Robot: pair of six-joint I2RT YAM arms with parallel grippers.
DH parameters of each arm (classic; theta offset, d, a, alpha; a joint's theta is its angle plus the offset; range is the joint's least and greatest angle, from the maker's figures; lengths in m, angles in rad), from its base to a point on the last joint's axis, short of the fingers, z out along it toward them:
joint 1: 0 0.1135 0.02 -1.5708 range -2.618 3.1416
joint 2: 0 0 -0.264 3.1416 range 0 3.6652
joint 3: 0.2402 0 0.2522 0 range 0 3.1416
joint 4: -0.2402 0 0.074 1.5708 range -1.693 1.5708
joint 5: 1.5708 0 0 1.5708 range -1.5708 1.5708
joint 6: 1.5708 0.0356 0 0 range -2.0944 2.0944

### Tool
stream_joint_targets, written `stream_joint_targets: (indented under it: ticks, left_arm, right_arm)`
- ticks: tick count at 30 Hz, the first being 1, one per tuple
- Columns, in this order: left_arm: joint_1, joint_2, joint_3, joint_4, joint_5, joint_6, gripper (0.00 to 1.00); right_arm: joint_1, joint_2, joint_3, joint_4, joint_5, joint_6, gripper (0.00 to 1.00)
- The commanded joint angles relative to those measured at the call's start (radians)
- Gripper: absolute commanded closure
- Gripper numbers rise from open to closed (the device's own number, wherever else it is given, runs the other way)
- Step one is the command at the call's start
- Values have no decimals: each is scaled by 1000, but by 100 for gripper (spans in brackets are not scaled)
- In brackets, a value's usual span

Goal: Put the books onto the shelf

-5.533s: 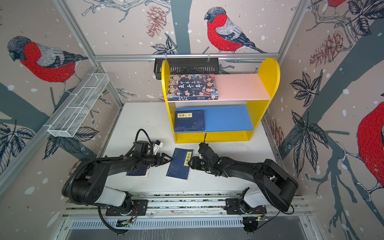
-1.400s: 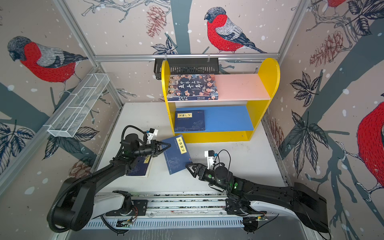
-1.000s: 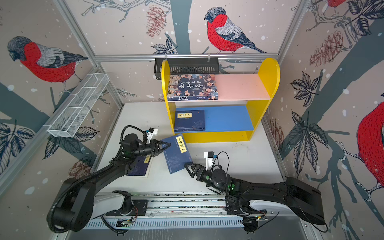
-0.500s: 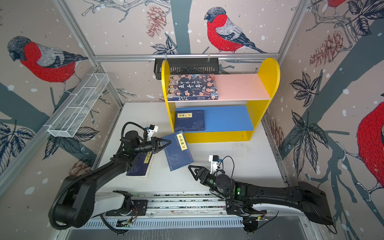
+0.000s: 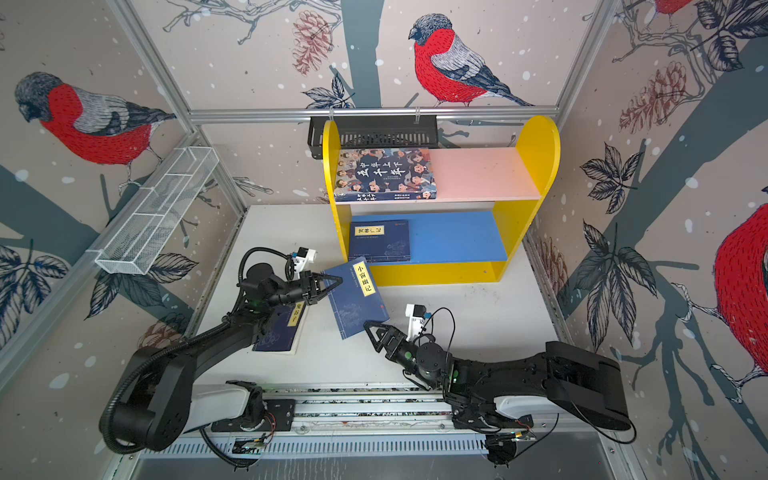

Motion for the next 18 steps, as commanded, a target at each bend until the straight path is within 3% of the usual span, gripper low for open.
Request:
stream_joint_targets:
  ticks: [1, 9, 13, 18]
  left_arm:
    - [-4, -13, -3, 92, 13, -29, 100]
    - [-5, -36, -24, 99, -5, -32, 100]
    - [-6, -43, -32, 100, -12, -33, 100]
    - [-10, -54, -40, 80, -12, -22, 100]
  right_arm:
    - [-19, 50, 15, 188, -20, -32, 10]
    - [-60, 130, 46, 278, -59, -60, 21]
    - [-74, 146, 50, 306, -81, -66, 36]
    - [-87, 144, 52, 295, -98, -77, 63]
